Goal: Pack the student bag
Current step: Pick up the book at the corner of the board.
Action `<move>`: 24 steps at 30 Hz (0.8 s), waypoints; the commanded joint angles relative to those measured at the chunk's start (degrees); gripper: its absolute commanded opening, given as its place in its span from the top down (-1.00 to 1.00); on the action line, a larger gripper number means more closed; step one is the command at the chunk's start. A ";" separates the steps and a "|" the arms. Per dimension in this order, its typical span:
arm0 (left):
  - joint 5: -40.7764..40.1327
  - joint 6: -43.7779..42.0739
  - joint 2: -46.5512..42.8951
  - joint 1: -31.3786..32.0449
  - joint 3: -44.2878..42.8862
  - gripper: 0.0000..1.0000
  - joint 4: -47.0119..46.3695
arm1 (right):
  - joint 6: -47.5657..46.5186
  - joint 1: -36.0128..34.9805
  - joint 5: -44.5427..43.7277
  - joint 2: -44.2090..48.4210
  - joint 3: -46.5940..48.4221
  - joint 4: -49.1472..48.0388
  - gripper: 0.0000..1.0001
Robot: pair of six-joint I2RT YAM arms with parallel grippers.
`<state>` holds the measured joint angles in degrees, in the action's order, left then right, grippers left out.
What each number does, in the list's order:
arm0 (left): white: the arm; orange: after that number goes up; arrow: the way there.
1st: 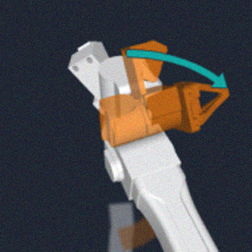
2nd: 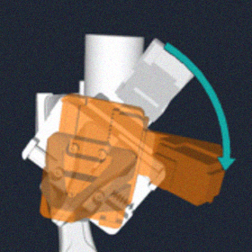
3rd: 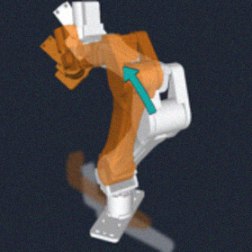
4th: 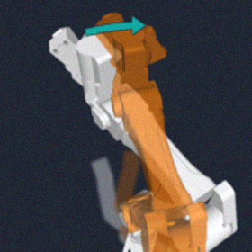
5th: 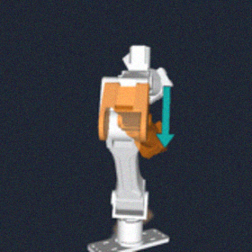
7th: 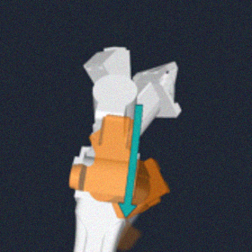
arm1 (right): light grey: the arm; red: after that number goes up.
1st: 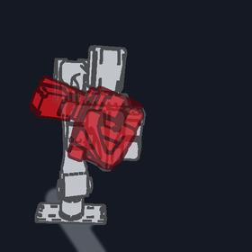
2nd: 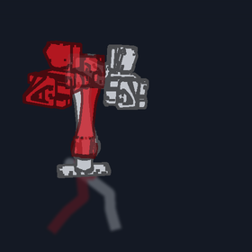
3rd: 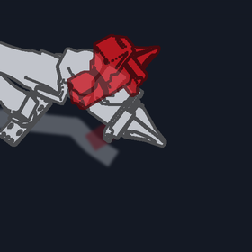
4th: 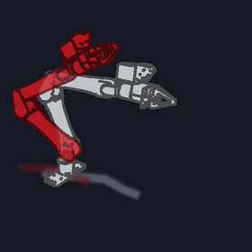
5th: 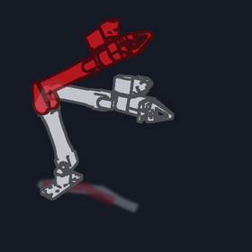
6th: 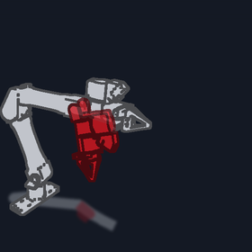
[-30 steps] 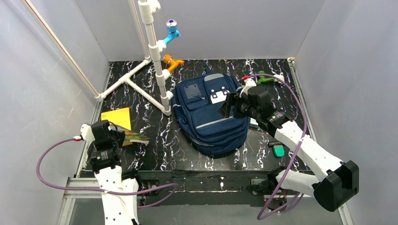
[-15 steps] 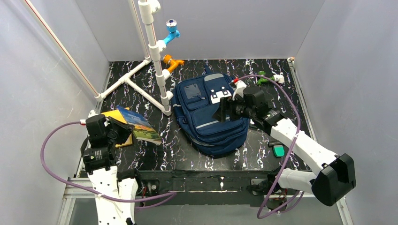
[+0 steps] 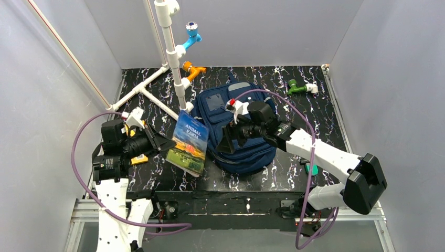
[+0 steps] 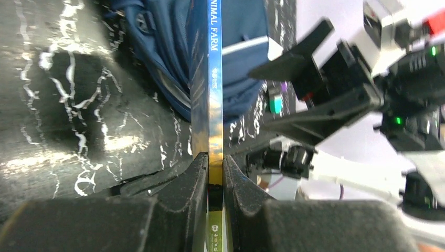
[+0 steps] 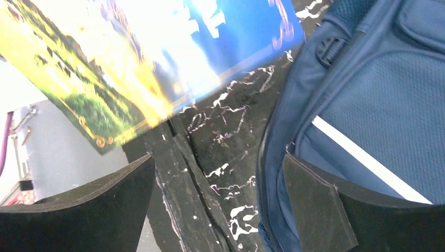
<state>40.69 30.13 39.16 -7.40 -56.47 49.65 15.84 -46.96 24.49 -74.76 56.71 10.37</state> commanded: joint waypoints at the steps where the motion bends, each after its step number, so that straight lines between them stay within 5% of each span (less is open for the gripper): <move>1: 12.29 -5.49 0.16 2.01 -1.57 1.00 -1.37 | -0.79 0.01 5.67 -2.89 6.73 -1.74 -0.97; 7: 16.38 -7.91 0.74 5.29 -1.16 1.00 -3.07 | -0.10 3.89 13.34 -7.94 13.62 1.44 -0.97; 12: 17.65 -7.85 1.25 6.60 -2.11 1.00 -4.14 | 9.91 8.71 25.69 -12.23 14.00 -6.31 -0.97; 18: 19.69 -6.77 2.93 8.96 -1.38 1.00 -5.85 | 3.98 8.97 29.14 -15.66 15.80 -7.04 -0.97; 24: 20.44 -6.31 3.86 10.16 -1.18 1.00 -6.54 | 7.91 8.93 34.93 -21.64 18.27 -17.41 -0.97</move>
<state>56.34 23.18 43.20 2.07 -56.47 45.65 21.67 -37.80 53.19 -93.82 71.46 2.46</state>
